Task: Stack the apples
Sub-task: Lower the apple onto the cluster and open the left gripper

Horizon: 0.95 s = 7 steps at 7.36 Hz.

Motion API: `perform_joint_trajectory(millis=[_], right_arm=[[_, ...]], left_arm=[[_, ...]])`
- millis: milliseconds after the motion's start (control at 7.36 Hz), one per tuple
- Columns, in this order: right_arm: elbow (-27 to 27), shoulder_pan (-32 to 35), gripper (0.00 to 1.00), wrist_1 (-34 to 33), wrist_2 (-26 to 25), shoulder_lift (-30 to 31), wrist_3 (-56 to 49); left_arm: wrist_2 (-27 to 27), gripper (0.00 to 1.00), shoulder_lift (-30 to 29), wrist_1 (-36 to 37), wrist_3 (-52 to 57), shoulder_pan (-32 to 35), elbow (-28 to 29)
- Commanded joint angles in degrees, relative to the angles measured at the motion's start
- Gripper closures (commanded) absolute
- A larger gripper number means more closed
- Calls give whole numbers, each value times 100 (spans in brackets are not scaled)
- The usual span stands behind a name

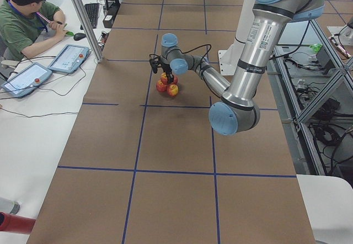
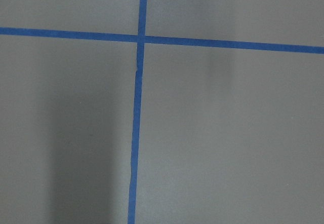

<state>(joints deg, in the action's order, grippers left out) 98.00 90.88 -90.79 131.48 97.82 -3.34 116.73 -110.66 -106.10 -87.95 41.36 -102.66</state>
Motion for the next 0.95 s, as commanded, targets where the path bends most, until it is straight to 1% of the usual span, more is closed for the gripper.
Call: perform_joint_trajectory(millis=[0,272,679,815], right_arm=[[0,0,0,0,0,0,0],[0,0,0,0,0,0,0],[0,0,0,0,0,0,0],[0,0,0,0,0,0,0]], left_arm=[[25,90,9,1,5,-14,27],[17,64,9,1,14,-14,45],[-10,17,9,1,49,-14,36],[-10,5,18,1,49,-14,45]])
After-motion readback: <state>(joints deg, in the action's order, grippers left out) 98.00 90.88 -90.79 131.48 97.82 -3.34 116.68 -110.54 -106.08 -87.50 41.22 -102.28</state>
